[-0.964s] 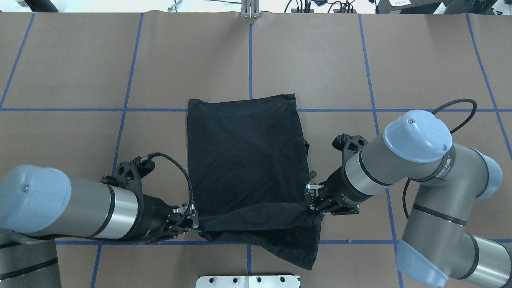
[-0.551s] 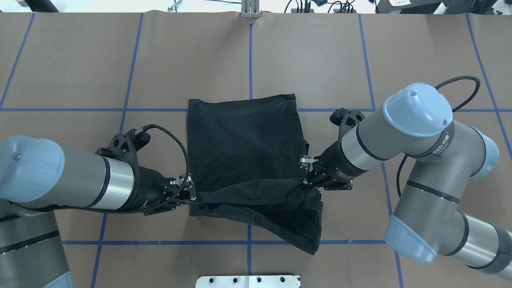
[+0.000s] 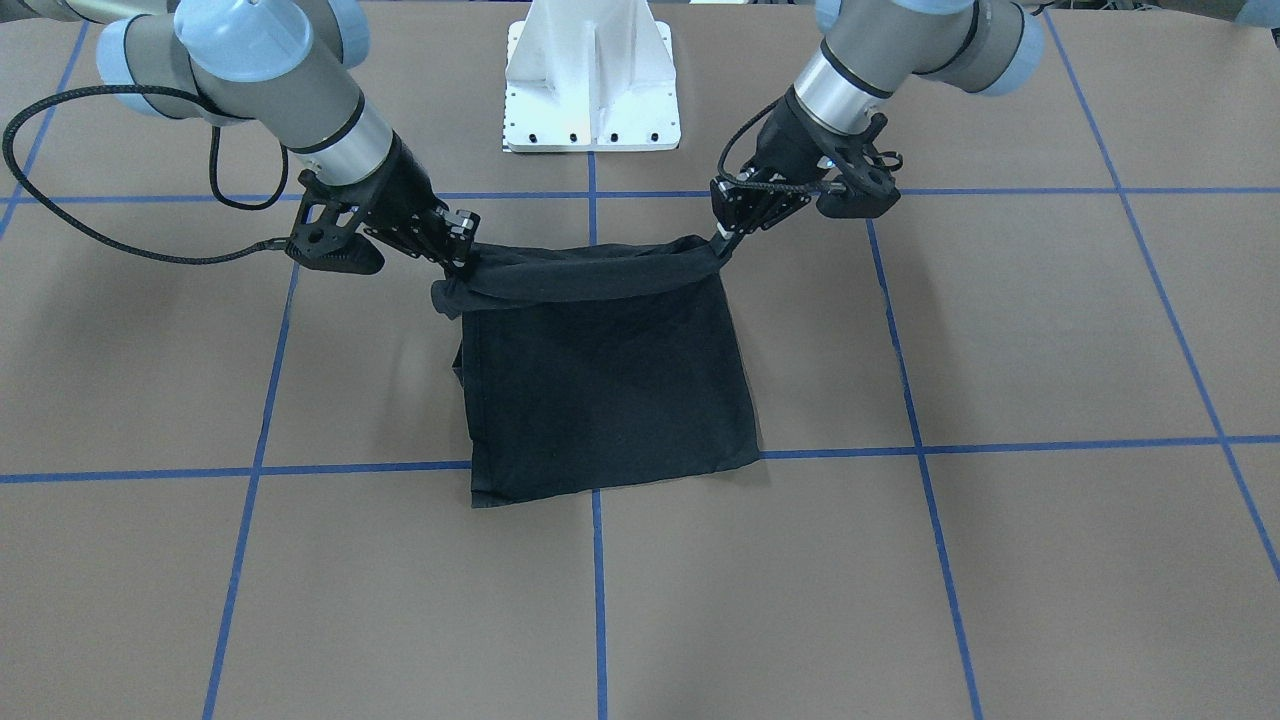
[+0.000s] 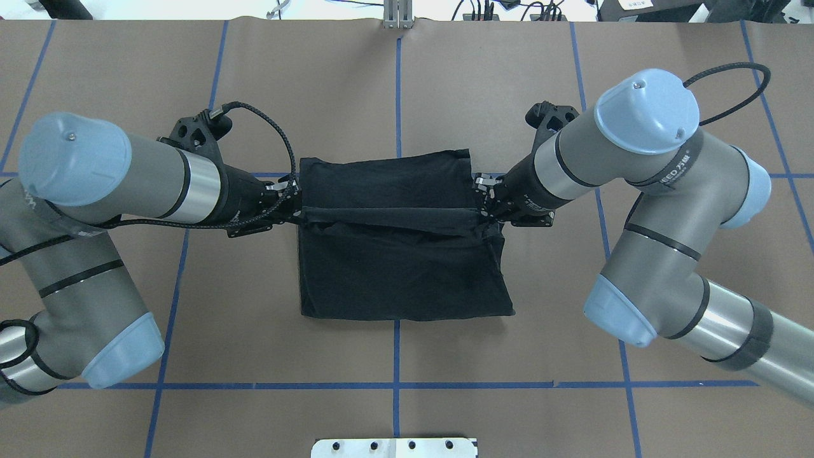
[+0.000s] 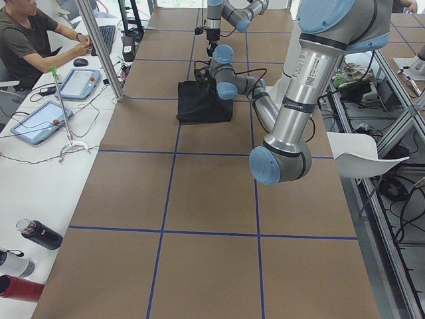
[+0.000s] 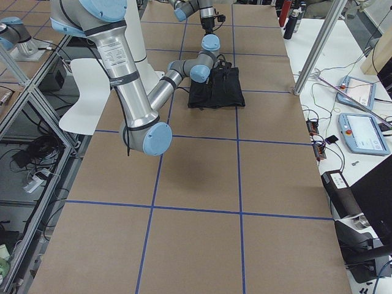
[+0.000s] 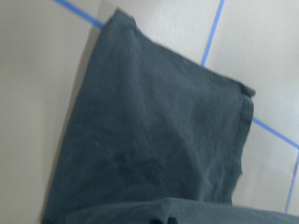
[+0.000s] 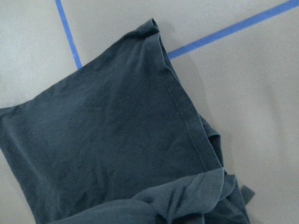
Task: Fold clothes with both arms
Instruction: 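Lower both corners onto the shirt's far end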
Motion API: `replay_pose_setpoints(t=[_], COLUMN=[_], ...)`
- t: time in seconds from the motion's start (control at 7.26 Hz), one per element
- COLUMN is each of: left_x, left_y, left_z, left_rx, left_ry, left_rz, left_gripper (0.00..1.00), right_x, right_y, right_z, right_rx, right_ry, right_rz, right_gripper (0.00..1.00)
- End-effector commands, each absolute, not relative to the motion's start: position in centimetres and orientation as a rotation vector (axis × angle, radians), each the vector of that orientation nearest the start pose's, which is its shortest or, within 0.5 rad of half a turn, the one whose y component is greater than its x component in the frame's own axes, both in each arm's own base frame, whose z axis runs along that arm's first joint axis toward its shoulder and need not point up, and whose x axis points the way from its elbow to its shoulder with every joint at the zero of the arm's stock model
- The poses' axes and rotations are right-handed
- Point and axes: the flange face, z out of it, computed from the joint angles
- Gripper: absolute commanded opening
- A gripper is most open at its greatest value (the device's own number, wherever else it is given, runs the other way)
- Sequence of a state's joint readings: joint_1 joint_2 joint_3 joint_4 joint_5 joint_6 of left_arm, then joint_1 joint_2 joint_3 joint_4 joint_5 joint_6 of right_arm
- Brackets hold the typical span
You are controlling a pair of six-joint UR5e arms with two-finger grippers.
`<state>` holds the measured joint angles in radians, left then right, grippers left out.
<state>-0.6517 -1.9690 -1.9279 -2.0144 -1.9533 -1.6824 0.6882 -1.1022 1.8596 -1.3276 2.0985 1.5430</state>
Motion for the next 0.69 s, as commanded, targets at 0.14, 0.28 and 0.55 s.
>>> replay_pose_setpoints(t=[0.14,0.28,0.55], left_x=[39.9,39.8,40.5], left_y=[-47.6,-47.9,-48.2], left_z=[25.9,26.1,25.8], left_rx=[0.046,0.056,0.054], left_ry=[1.233,1.228,1.228], left_rz=[-0.475,-0.468,-0.466], left_gripper=[0.00,0.00,0.00], right_x=[-43.6,-43.5,-45.1], right_y=[-50.4,-50.8,-52.3], right_z=[26.4,26.6,24.4], right_rx=[-0.049,-0.042,-0.041], right_ry=[-1.124,-1.130,-1.139], right_rz=[0.355,0.358,0.360], right_gripper=[0.00,0.00,0.00])
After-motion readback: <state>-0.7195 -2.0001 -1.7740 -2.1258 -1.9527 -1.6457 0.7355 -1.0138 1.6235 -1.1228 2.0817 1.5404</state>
